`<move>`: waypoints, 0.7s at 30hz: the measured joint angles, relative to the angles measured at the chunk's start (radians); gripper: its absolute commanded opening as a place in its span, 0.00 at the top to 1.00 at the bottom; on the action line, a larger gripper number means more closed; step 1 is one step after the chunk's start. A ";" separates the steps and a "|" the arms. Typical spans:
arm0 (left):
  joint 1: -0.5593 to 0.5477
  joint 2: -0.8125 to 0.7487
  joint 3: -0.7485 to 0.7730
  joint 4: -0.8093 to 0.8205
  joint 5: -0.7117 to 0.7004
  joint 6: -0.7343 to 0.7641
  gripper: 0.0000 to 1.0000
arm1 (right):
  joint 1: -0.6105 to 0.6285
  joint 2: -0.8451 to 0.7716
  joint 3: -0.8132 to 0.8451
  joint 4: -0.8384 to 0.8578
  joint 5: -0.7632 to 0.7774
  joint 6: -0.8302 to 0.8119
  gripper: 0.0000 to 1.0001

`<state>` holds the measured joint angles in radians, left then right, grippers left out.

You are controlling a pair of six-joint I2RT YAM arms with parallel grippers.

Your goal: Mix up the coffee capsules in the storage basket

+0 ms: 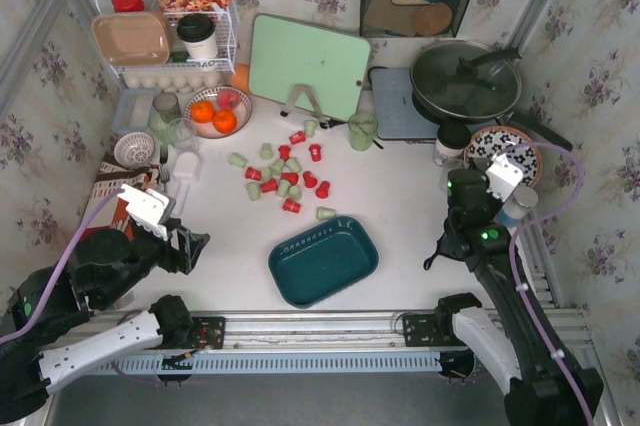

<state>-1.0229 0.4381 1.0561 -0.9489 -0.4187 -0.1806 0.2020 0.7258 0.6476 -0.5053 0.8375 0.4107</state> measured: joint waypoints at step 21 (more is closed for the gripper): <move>0.008 -0.095 -0.026 0.009 0.018 0.013 0.29 | -0.080 0.304 -0.097 -0.017 -0.117 0.394 0.79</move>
<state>-1.0149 0.3431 1.0298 -0.9398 -0.4007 -0.1677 0.1219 1.0294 0.5510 -0.5224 0.7200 0.8043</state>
